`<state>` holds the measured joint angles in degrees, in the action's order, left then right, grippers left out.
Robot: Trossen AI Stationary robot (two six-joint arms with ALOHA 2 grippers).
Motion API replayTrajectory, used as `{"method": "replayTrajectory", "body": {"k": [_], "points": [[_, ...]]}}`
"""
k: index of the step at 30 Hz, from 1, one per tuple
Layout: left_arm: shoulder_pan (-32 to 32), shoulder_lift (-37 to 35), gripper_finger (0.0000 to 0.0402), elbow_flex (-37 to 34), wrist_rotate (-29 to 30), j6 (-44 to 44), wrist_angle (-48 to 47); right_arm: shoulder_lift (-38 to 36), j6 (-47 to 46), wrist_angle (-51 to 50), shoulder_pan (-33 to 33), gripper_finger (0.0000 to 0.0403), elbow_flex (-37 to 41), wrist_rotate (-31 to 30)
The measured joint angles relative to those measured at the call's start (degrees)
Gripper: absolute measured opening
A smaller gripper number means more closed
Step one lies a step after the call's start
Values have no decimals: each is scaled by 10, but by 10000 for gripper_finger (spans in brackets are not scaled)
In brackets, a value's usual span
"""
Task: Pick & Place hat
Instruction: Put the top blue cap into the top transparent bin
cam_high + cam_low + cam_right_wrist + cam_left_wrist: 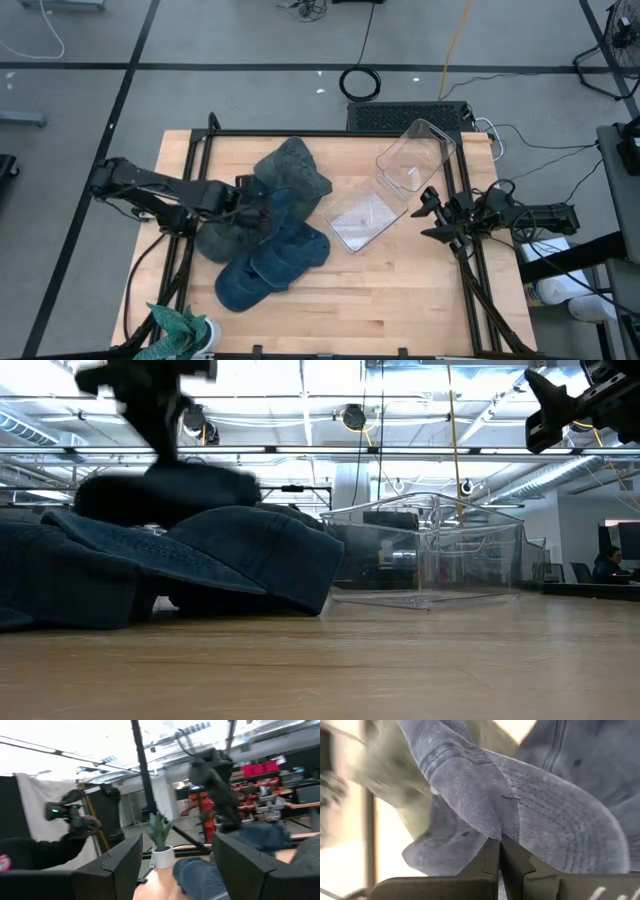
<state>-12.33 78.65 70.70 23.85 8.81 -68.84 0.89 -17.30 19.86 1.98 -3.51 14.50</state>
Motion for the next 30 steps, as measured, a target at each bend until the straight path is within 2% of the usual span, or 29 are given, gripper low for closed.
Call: {"method": "replayTrajectory", "body": {"k": [2,5,8,10,15,21,24,30], "points": [[-18,0,3,40,28,-29,-17,0,-2,0,0,226,0,-25],[-51,0,3,78,68,-147,-19,6,-24,1,0,226,0,-81],[-81,6,3,96,116,-268,-3,30,-75,4,0,226,0,-156],[-89,18,4,105,164,-296,21,60,-95,10,0,226,-7,-191],[-92,58,3,115,291,-386,75,189,-115,8,0,226,-75,-190],[-91,116,3,115,357,-526,190,381,-151,-87,-8,226,-243,-187],[-107,141,4,115,407,-609,248,458,-164,-112,-27,226,-322,-167],[-159,173,5,115,511,-759,373,550,-181,-64,-76,226,-395,-118]]}}
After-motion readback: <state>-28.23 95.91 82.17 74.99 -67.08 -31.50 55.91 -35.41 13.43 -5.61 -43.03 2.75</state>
